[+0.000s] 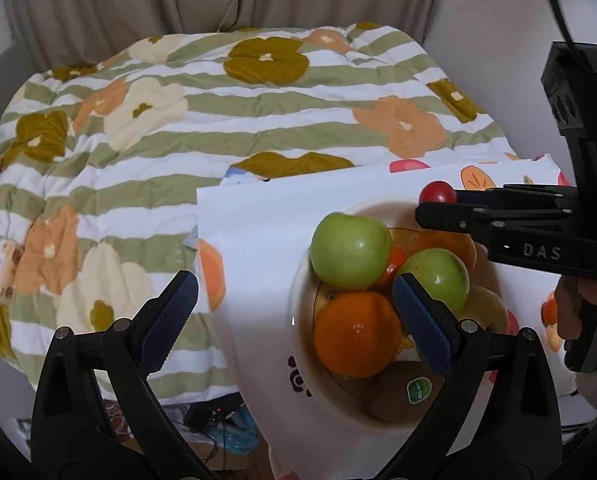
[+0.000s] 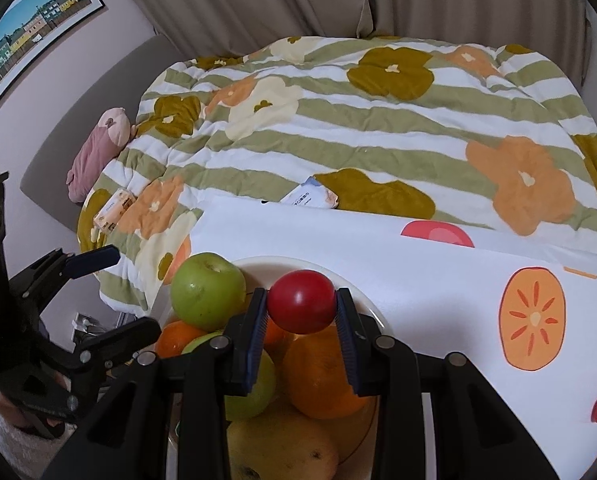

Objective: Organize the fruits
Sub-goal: 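Carry the green apple into the bowl and open the left tool while the right tool carries the tomato, then drop the cherry tomato into the bowl by opening the right tool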

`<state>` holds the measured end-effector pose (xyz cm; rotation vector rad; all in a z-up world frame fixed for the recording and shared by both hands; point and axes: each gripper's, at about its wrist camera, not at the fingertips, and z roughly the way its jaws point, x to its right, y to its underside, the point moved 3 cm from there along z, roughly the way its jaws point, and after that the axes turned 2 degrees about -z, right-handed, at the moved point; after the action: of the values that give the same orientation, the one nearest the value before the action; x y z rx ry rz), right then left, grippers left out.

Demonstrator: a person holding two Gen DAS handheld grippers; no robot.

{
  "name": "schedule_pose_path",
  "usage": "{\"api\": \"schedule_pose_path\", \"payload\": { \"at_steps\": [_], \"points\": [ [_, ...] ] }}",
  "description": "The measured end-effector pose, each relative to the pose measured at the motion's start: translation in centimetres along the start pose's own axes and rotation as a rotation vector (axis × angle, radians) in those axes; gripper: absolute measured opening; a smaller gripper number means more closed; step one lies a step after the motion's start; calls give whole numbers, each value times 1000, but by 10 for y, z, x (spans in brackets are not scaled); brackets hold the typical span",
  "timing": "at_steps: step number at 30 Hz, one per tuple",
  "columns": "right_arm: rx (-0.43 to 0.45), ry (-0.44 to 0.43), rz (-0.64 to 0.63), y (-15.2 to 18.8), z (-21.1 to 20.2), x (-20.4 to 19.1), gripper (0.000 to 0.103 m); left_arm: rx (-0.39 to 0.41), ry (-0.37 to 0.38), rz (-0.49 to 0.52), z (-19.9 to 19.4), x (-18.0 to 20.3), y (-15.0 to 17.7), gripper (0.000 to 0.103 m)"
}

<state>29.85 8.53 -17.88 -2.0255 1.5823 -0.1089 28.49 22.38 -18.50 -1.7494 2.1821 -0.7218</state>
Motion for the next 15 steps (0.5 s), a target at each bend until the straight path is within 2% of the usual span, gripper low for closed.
{"api": "schedule_pose_path", "payload": {
  "at_steps": [3,4,5,6,7,15],
  "points": [
    [-8,5,6,1,3,-2,32,0,-12,-1,-2,-2,4,103],
    [-6,5,4,1,2,-2,42,1,-22,4,-2,-3,6,103],
    [0,-3,7,1,1,-2,64,2,-29,8,-3,-3,6,103],
    [10,-14,15,0,1,-2,77,2,-38,10,-3,-3,7,103],
    [24,-22,24,0,-1,-2,94,2,-42,12,-4,-2,8,103],
    [71,-1,23,0,-14,-5,97,10,-57,24,-13,0,10,103]
  ]
}}
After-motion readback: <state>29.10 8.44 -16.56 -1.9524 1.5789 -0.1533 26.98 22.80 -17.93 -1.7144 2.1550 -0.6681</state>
